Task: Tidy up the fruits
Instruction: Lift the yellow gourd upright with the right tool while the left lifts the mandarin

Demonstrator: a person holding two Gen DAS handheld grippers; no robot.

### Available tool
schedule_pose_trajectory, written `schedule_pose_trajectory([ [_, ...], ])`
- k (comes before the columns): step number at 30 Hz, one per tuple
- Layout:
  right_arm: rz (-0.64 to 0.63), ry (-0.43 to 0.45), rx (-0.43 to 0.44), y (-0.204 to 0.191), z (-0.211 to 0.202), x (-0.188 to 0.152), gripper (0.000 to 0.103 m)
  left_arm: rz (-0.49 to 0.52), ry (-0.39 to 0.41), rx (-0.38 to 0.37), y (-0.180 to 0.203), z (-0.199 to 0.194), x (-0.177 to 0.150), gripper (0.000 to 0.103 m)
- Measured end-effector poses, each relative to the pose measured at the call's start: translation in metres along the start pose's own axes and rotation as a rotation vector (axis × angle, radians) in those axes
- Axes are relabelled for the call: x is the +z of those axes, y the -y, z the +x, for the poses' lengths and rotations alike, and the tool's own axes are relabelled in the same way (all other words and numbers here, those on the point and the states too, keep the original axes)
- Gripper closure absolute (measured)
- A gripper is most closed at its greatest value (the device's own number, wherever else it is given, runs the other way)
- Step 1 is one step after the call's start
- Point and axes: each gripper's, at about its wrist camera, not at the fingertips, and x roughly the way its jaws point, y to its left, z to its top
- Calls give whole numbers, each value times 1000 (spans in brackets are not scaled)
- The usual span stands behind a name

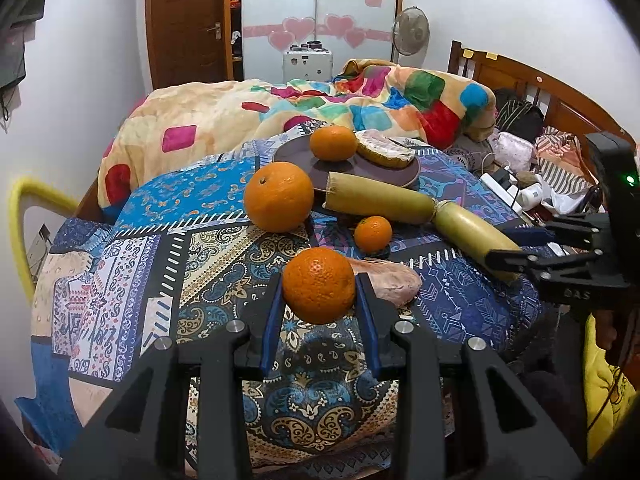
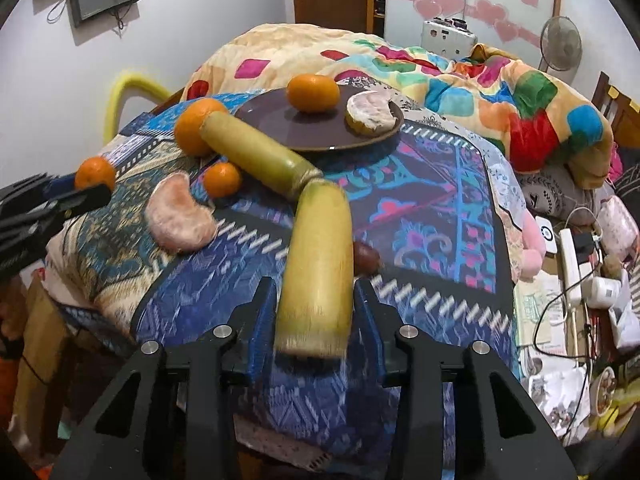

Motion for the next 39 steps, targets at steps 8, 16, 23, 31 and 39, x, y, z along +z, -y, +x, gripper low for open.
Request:
schedule_pose_trajectory([
  [8,-2,-2,-17,0,21,15,63,-1,-1,2,-2,5,3,69],
  [16,-19,7,-33,-1,22,19,67,7,6,5,1,9,11,69],
  [23,1,57,-7,5,-1,19,67,15,31,18,5,8,26,69],
  [31,2,131,-3,7,-26,35,67,18,70,39,4,7,46,69],
  [39,2,199,2,14,-36,59,67,27,102,55,2,15,73,69],
])
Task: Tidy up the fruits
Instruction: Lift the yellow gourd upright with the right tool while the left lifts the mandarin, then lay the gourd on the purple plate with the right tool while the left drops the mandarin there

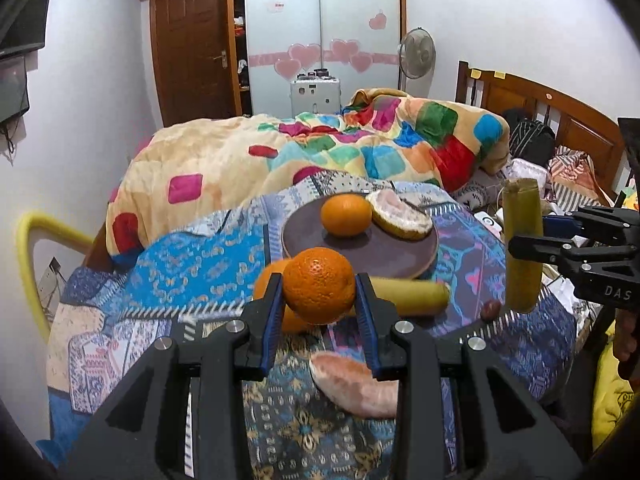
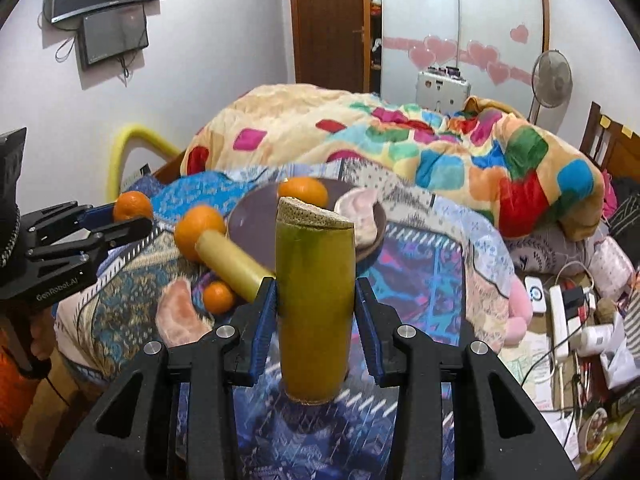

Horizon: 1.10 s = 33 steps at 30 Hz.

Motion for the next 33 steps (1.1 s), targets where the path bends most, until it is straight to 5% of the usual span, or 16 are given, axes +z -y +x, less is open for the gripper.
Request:
schedule_pose_trajectory([
  [15,-19,68,0,6,26,42,67,17,32,13,-7,40,39,68],
  [33,30,-16,26,14,106,62,67,25,-115,-15,-22,122,53,68],
])
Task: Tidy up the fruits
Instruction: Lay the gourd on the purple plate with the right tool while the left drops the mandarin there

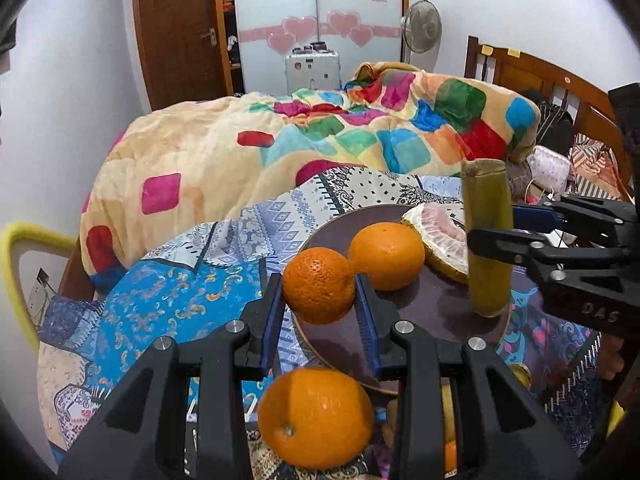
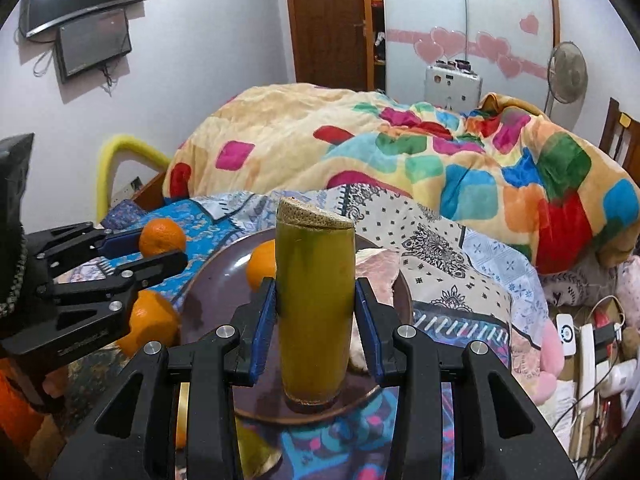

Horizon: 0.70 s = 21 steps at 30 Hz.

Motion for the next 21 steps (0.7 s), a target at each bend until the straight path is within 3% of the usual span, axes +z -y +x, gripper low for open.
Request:
schedule_pose_trajectory([
  [11,34,-43,6,6,27,6,67,22,-100,2,5,32,6,68],
  [21,41,-66,-9,9,39,5,64,34,-118,-20,9,39,6,67],
])
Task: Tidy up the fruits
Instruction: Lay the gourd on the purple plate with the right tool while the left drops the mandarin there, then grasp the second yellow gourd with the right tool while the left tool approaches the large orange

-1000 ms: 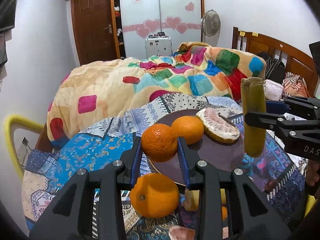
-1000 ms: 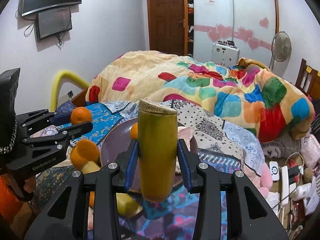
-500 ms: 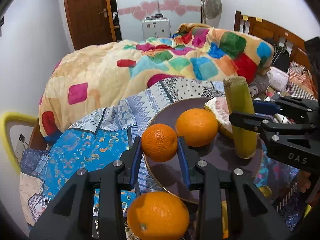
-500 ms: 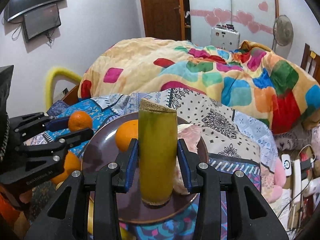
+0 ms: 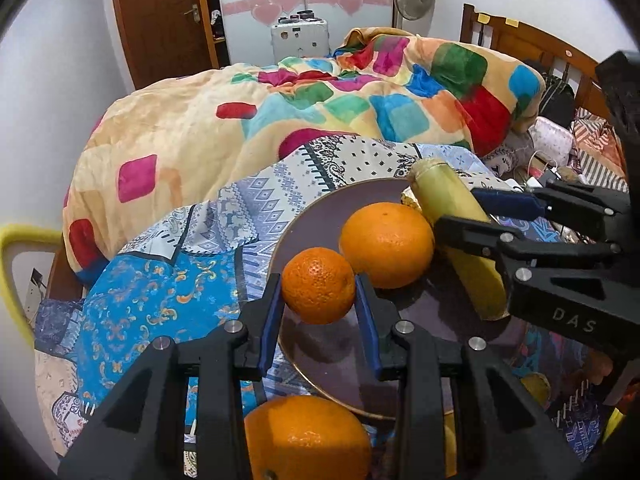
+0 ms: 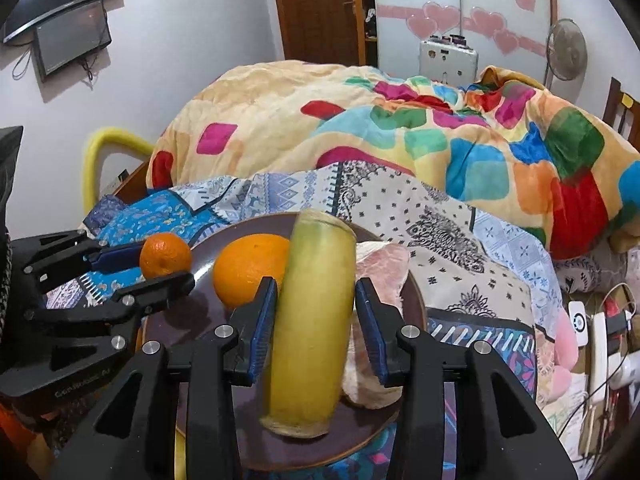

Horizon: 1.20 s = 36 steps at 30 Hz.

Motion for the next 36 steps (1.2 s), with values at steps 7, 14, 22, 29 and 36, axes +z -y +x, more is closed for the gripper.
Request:
schedule_pose_trajectory([
  [7,-22,39,-6,-2,-16,1,64,-13,27,-4,1,-6,0,46],
  [14,-58,50,1,-7,-34,-8,63,-20,64,5,-1,-31,-8,46],
  [22,-106,83,10,-20,-67,-28,56,-22,104,35,-2,-72,-32,39],
  [29,-157,89,48,-43,-82,-47,52,-57,99,43,-13,-94,-63,34],
  [36,-206,43,83,-71,-62,-57,51,-66,81,67,-23,-103,-93,25],
])
